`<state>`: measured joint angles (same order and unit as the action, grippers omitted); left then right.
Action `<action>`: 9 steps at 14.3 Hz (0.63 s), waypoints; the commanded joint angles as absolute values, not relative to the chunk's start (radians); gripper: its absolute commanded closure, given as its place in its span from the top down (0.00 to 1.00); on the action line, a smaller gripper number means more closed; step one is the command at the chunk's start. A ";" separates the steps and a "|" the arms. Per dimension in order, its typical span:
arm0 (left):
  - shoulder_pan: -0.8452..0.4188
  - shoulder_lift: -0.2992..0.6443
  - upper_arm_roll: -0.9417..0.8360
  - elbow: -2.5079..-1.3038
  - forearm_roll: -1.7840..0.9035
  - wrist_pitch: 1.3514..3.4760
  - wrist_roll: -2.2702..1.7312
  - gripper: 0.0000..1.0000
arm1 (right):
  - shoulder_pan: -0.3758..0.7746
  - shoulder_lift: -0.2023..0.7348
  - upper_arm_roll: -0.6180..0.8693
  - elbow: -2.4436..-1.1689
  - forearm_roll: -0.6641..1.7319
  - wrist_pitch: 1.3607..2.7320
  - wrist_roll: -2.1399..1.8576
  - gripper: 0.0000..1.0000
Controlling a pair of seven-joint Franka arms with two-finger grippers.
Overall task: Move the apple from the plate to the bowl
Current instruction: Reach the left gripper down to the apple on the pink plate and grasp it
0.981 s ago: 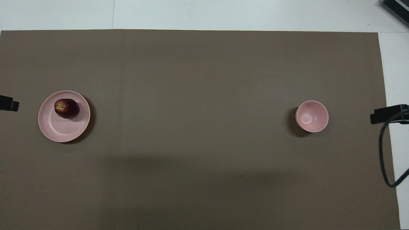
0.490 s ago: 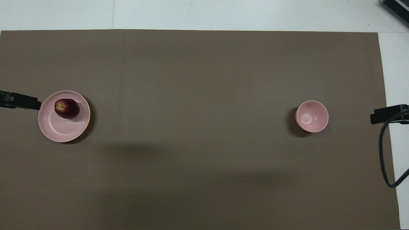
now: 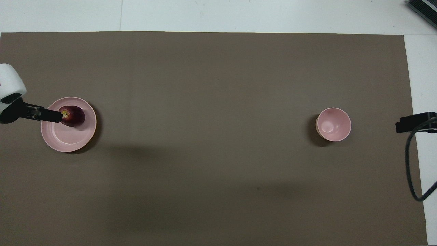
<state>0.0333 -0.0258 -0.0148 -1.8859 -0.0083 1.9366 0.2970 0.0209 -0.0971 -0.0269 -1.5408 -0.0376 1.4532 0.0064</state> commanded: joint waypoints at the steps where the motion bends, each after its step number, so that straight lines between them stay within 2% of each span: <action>1: 0.040 -0.046 -0.014 -1.979 -0.014 2.034 0.325 1.00 | 0.008 -0.107 -0.021 -1.549 -0.026 1.442 -0.023 1.00; 5: 0.051 -0.012 -0.012 -1.991 -0.015 2.078 0.334 1.00 | 0.008 -0.107 -0.023 -1.549 -0.025 1.442 -0.023 1.00; 9: 0.058 0.064 -0.011 -2.036 -0.015 2.219 0.333 1.00 | 0.008 -0.109 -0.021 -1.551 -0.026 1.442 -0.023 1.00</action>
<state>0.0381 0.0345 -0.0058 -2.0042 -0.0083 2.1419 0.3128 0.0209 -0.0971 -0.0269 -1.5408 -0.0376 1.4532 0.0061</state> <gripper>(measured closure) 0.000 0.000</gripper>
